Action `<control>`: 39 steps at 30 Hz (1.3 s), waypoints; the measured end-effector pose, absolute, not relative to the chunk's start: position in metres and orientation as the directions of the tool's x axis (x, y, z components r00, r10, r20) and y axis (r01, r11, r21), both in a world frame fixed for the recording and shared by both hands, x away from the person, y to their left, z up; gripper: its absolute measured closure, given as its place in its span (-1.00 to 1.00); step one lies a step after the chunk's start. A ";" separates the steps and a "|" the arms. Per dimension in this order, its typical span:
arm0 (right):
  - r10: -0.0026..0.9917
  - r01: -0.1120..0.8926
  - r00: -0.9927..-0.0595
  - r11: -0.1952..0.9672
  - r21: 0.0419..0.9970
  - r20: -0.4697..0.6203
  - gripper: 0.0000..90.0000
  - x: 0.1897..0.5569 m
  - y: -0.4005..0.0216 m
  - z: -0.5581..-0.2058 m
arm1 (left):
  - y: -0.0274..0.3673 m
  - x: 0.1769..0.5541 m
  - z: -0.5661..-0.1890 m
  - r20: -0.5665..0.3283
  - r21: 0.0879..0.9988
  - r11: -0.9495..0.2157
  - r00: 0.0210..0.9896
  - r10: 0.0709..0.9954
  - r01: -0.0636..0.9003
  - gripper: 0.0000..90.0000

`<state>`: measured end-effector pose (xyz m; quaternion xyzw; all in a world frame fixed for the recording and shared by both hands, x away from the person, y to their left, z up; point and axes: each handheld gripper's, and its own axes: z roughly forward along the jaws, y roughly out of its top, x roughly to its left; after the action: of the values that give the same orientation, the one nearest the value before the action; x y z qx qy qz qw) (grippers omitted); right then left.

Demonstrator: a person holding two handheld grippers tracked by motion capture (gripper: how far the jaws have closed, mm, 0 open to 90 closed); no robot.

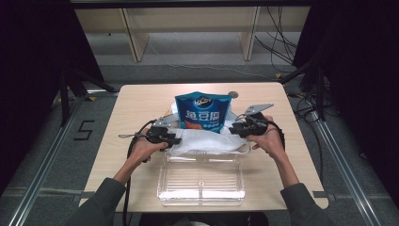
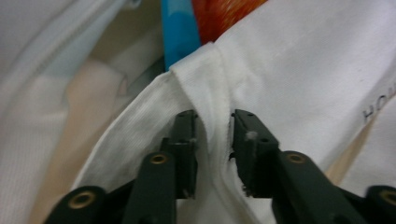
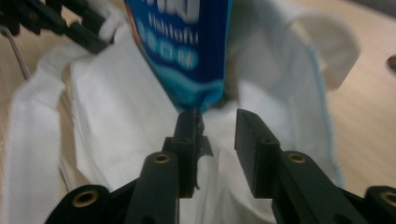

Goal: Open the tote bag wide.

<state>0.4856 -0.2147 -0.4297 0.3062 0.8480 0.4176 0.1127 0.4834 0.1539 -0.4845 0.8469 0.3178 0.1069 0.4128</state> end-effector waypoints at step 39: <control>0.756 0.533 -0.654 0.471 0.702 -0.011 1.00 0.556 -0.225 -0.468 | 0.194 0.538 -0.487 -0.155 0.775 -0.321 0.655 0.739 0.545 0.94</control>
<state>0.5565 -0.2246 -0.4683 0.3828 0.8422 0.3432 0.1625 0.5376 0.1941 -0.4874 0.8045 0.3991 0.1143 0.4247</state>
